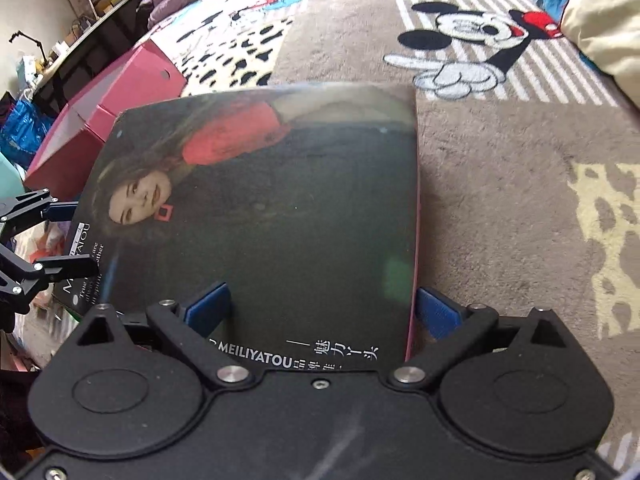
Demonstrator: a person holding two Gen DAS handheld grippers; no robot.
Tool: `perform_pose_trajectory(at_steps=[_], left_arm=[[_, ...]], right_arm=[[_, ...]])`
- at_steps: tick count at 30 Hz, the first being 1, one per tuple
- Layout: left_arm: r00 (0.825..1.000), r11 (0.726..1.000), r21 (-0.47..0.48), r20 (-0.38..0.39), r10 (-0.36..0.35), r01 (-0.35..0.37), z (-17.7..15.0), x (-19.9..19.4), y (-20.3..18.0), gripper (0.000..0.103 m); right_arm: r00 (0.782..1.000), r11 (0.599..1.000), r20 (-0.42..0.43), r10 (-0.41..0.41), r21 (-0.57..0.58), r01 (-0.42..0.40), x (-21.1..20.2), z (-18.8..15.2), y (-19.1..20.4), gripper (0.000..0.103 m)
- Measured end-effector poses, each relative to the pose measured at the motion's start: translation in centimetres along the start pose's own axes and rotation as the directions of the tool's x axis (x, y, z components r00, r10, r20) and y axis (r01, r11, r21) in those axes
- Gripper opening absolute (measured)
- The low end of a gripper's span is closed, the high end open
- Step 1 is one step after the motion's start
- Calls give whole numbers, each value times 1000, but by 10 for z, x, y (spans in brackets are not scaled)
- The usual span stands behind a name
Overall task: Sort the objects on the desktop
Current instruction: 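Lift the black book with both grippers and carry it toward the box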
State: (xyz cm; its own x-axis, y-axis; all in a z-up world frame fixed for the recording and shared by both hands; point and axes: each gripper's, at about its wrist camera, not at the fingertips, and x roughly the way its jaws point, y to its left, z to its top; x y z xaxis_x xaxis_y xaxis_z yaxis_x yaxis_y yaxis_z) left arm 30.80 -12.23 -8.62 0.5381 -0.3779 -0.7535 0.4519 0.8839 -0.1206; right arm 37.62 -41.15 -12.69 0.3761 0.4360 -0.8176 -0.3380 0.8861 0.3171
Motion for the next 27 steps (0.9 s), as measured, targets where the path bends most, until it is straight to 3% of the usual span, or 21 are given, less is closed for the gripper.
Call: perform_pose_trajectory(at_steps=[16,22,27], left_arm=[[988,997,19,136,75,-78,16,-52,8,82],[966,989,-4,213,146,-149,16,-91,40,83],[940,975,-88,260,220,-204,7,-124,85,84]], right_arm=[[992,999,119,29,-30,-26,-29,20,34,101],[977,994,191,97,-62,-87,-31,40,70,101],[959,984,235,161,-119,-136,-22,61,119,101]])
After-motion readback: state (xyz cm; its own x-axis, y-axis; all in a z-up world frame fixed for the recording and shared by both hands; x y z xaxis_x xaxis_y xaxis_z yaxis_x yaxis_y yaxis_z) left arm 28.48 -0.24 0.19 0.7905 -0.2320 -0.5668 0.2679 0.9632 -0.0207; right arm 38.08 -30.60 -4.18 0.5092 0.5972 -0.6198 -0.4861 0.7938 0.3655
